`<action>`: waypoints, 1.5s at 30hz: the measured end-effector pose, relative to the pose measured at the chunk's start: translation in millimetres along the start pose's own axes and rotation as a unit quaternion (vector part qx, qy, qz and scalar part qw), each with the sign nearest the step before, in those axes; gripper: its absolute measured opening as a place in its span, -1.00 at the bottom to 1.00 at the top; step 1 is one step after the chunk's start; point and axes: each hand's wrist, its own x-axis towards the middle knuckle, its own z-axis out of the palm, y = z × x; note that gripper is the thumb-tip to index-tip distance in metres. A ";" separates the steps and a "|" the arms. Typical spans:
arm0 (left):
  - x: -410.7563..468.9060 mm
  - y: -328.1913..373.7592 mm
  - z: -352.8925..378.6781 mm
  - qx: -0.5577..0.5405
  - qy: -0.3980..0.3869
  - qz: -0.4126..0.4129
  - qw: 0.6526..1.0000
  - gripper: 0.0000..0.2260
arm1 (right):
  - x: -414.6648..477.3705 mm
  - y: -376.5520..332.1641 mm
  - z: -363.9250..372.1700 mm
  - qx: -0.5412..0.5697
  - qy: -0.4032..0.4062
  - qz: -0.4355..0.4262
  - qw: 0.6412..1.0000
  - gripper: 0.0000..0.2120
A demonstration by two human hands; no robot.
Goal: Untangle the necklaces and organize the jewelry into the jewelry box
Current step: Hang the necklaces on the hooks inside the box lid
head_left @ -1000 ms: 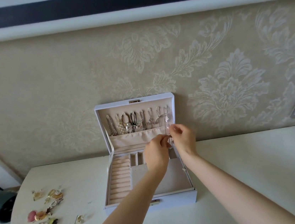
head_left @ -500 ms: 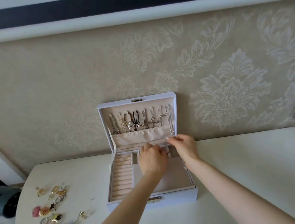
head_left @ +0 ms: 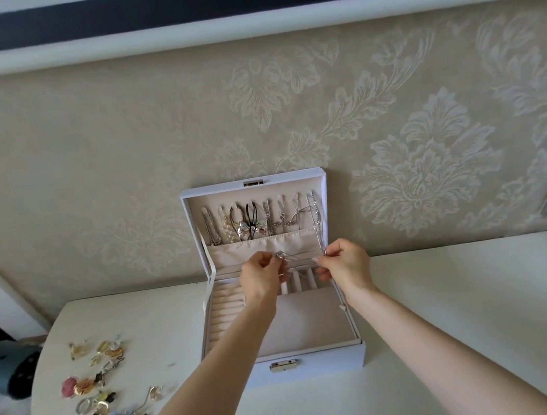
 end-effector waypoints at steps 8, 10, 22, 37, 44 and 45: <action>2.5 33.0 0.9 0.133 -0.052 0.162 0.976 -0.85 | -7.4 -13.7 -4.1 0.020 -0.085 -0.054 0.995 -0.64; 0.5 43.5 3.8 0.143 -0.087 0.197 0.966 -0.85 | -8.8 -15.6 -2.2 0.024 -0.127 -0.064 0.990 -0.60; 15.8 32.9 4.5 0.192 -0.079 0.236 0.949 -0.81 | -0.6 -22.5 -6.7 -0.055 -0.180 -0.042 0.981 -0.89; 14.2 3.1 11.4 0.516 -0.066 0.285 0.805 -0.66 | 33.9 -64.2 20.6 -0.105 -0.080 -0.165 0.977 -0.90; 18.7 4.2 4.5 0.487 -0.095 0.280 0.822 -0.65 | 38.4 -45.9 18.6 -0.259 -0.036 -0.279 0.924 -0.91; 19.9 4.6 3.5 0.477 -0.102 0.277 0.828 -0.65 | 38.5 -44.1 17.1 -0.274 -0.041 -0.283 0.918 -0.88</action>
